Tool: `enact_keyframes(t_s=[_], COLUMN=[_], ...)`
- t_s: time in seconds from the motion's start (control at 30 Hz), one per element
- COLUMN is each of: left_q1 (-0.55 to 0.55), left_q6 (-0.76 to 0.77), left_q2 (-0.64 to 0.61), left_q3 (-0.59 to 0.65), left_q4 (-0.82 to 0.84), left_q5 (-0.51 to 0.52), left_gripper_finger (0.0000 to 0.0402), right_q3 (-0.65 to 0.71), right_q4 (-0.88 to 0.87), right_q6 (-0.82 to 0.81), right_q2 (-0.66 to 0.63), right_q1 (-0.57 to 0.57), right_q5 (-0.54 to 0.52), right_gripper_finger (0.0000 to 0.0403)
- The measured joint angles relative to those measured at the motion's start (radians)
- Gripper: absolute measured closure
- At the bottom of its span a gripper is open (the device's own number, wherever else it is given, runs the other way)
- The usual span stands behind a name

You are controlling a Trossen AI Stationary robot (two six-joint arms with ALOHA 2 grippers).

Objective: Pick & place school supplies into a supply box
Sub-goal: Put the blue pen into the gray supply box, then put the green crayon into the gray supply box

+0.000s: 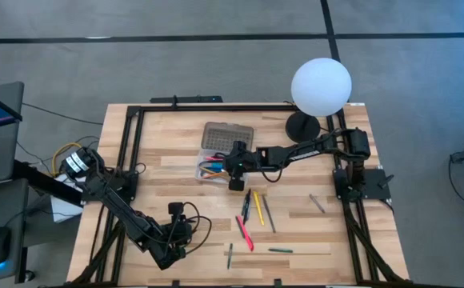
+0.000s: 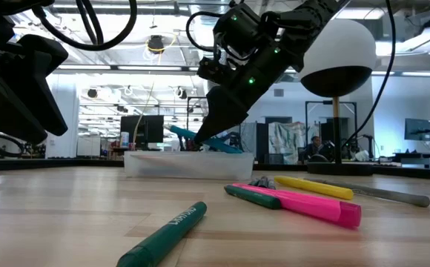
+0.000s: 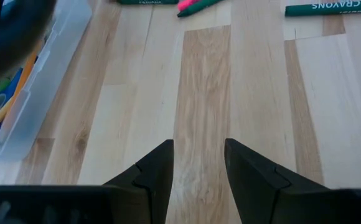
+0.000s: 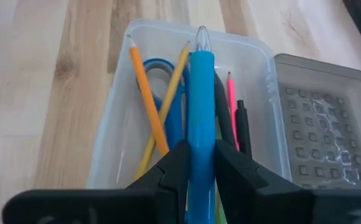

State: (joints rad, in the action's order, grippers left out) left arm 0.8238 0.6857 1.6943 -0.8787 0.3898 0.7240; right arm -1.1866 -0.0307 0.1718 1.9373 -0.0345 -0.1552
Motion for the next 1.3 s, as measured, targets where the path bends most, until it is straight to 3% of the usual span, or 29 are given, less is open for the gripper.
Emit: enact_keyframes(t_s=[0.1,0.33,0.43,0.57,0.7,0.9,1.07,1.3], left_q1=[0.000,0.000,0.000,-0.004,-0.025,-0.083,-0.158,-0.276], left_q6=[0.000,-0.001,-0.006,-0.065,-0.175,-0.437,-0.682,-0.863], left_q2=[0.000,0.000,0.000,0.002,0.010,0.010,0.010,0.010], left_q3=[0.000,0.000,0.000,0.000,0.000,0.000,0.000,0.000], left_q4=[0.000,0.000,0.000,-0.041,-0.115,-0.282,-0.435,-0.559], left_q5=[0.017,0.027,0.078,0.173,0.171,0.090,-0.113,-0.385], left_gripper_finger=[0.0264,0.0264,0.0264,0.0264,0.0264,0.0264,0.0264,0.0264], right_q3=[0.000,0.000,0.000,0.000,0.000,0.001,0.039,0.175], right_q4=[-0.012,-0.014,-0.017,-0.055,-0.183,-0.411,-0.458,-0.454], right_q6=[0.011,-0.012,0.021,0.066,0.072,-0.028,-0.089,-0.231], right_q2=[0.000,0.000,-0.015,-0.073,-0.155,-0.273,-0.345,-0.455], right_q1=[0.001,0.001,0.027,0.077,0.124,0.200,0.275,0.395], right_q5=[0.002,0.001,-0.004,-0.004,-0.032,-0.066,-0.184,-0.322], right_gripper_finger=[0.0319,0.0226,0.0198,0.0183,0.0185,0.0195,0.0203,0.0211])
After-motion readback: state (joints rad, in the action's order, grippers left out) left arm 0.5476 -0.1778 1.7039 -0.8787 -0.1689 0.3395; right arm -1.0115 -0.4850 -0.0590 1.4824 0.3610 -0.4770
